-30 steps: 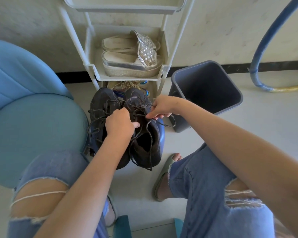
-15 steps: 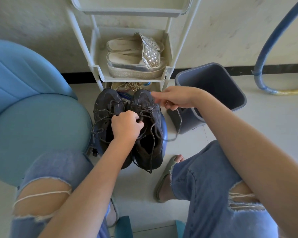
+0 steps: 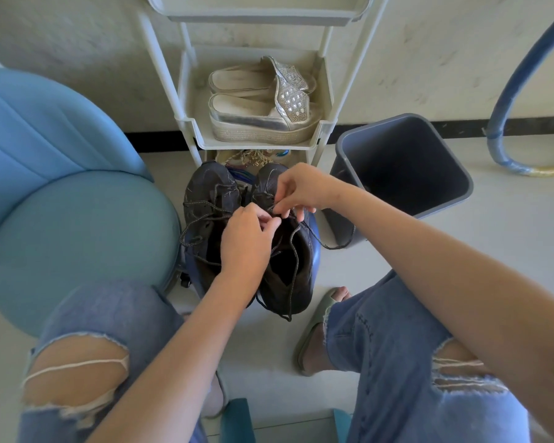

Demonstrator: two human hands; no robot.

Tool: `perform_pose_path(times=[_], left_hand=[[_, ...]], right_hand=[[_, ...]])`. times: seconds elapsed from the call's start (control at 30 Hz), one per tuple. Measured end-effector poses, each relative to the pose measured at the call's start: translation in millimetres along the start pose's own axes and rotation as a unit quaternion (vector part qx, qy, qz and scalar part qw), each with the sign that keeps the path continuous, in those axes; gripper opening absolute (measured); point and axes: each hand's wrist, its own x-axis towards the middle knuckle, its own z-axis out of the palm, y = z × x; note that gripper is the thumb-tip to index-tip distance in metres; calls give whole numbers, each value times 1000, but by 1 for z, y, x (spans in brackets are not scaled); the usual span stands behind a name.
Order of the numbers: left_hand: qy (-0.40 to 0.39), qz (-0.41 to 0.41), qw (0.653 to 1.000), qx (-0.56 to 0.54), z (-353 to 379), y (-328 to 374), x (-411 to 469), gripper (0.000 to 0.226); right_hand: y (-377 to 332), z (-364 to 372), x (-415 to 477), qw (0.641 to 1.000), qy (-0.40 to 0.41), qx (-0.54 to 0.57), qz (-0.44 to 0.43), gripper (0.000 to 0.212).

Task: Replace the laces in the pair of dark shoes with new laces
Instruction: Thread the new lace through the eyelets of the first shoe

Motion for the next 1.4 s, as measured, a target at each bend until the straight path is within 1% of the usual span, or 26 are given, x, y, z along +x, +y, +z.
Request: perform_pose_path(times=[0.03,0.07,0.1,0.13,0.17,0.2,0.23,0.27,0.3,0.33,0.37,0.43,0.57,0.63,0.73,0.9,1.1,1.23,1.3,1.4], left_hand=[[-17,-26,998,-49,2,2,-4,18],[-52,-78,987,-134,5,4,-7,18],[-98,-153,951,-249,9,7,-10,21],[-140,-231,886,-378,13,10,-13,23],[-160,-294,798,-501,16,13,-15,22],[-151,-341,702,-607,18,14,-14,20],[-129,-374,619,-679,21,14,-12,19],[-110,-397,558,-720,23,13,-10,20],[-104,-413,519,-741,25,13,-7,23],[-106,-428,494,-749,27,13,-5,28],[-110,-440,479,-752,28,13,-3,33],[-105,-451,464,-755,31,15,-1,34],[-58,-449,466,-760,36,22,-2,23],[-40,-444,464,-765,38,24,-3,23],[-42,-437,454,-775,42,25,-5,25],[-45,-416,438,-796,44,25,-7,30],[-5,-402,425,-811,46,26,-9,20],[2,-409,433,-803,48,25,-9,22],[2,-412,441,-797,49,24,-9,23],[-2,-411,443,-797,49,23,-8,23]], right_hand=[[1,-1,1,1000,18,8,-5,12],[2,-2,1,999,34,19,-10,9],[3,-3,2,999,43,24,-14,5],[3,-4,2,999,44,22,-18,3],[2,-3,2,999,39,14,-20,4],[1,-2,2,999,30,5,-21,7],[0,0,2,1000,20,-6,-20,9],[0,2,3,1000,14,-16,-18,11],[-1,4,3,999,13,-26,-17,12],[-2,5,4,999,13,-35,-15,13],[-3,6,5,999,14,-43,-13,14],[-4,7,7,998,16,-57,-10,15],[-5,9,8,995,13,-97,-19,16],[-5,11,10,993,9,-116,-23,17],[-6,12,13,990,13,-135,-24,17],[-7,11,16,992,23,-121,-16,12],[-7,10,18,983,-12,-182,-21,12],[-8,10,19,977,-14,-211,-31,15],[-9,10,20,976,-14,-212,-36,14],[-8,9,20,974,-26,-221,-40,13]])
